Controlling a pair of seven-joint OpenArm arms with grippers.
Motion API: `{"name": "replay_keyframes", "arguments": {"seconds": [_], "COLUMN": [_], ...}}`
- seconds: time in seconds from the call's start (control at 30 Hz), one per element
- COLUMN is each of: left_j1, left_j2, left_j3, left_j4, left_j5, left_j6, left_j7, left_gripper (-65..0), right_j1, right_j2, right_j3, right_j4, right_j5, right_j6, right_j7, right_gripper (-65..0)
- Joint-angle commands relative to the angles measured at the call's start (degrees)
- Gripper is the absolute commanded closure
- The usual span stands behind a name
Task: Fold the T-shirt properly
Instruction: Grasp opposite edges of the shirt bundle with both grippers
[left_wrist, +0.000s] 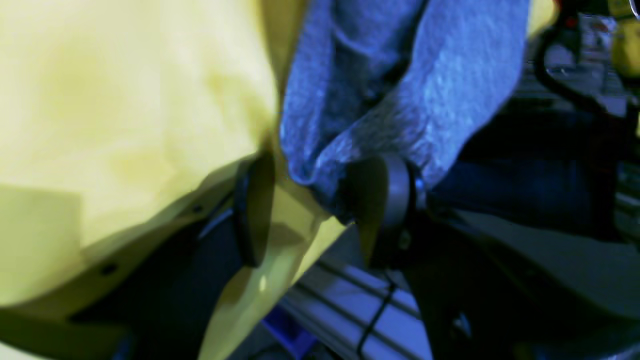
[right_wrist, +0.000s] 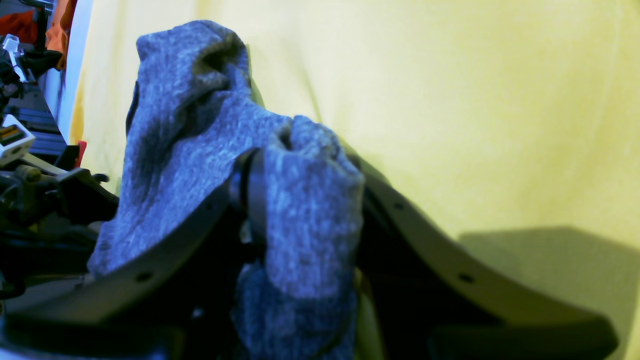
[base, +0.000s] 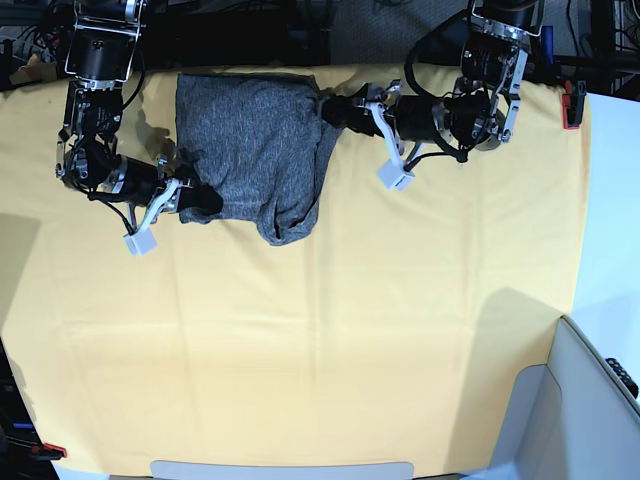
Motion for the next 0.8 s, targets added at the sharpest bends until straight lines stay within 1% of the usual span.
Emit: {"name": "replay_keyframes", "arguments": {"seconds": [0.0, 0.4, 0.5, 0.57, 0.7, 0.77], "left_j1": [-0.35, -1.15, -1.15, -1.23, -2.02, -3.26], "left_j2": [-0.03, -0.12, -0.12, -0.12, 0.15, 0.15], "left_j3": [-0.08, -0.08, 0.10, 1.50, 4.67, 6.87], "left_j4": [0.50, 0.50, 0.42, 0.33, -3.19, -4.95], "left_j5": [-1.68, -9.95, -10.91, -10.91, -10.91, -10.91], "left_j6": [-0.35, -0.35, -0.35, -0.35, -0.44, -0.44], "left_j7": [1.59, 2.30, 2.30, 2.21, 1.42, -0.08], "left_gripper": [-28.4, -28.4, -28.4, -28.4, -28.4, -28.4], "right_j1": [-0.03, -0.82, -0.82, -0.82, -0.82, -0.82], "right_j2": [-0.02, -0.11, -0.11, -0.38, -1.17, -1.17], "right_j3": [-0.36, -0.27, -0.27, -0.27, -0.27, -0.27], "right_j4": [0.18, 0.18, 0.27, 0.27, 0.27, 0.27], "right_j5": [-2.33, -2.33, -2.33, -2.33, -2.33, -2.33], "right_j6": [-0.19, -0.19, -0.19, -0.19, -0.19, -0.19], "right_j7": [-1.62, -1.09, -1.09, -1.09, -1.09, -1.09], "right_gripper": [-15.4, -15.5, -15.4, -15.4, -15.4, -15.4]}}
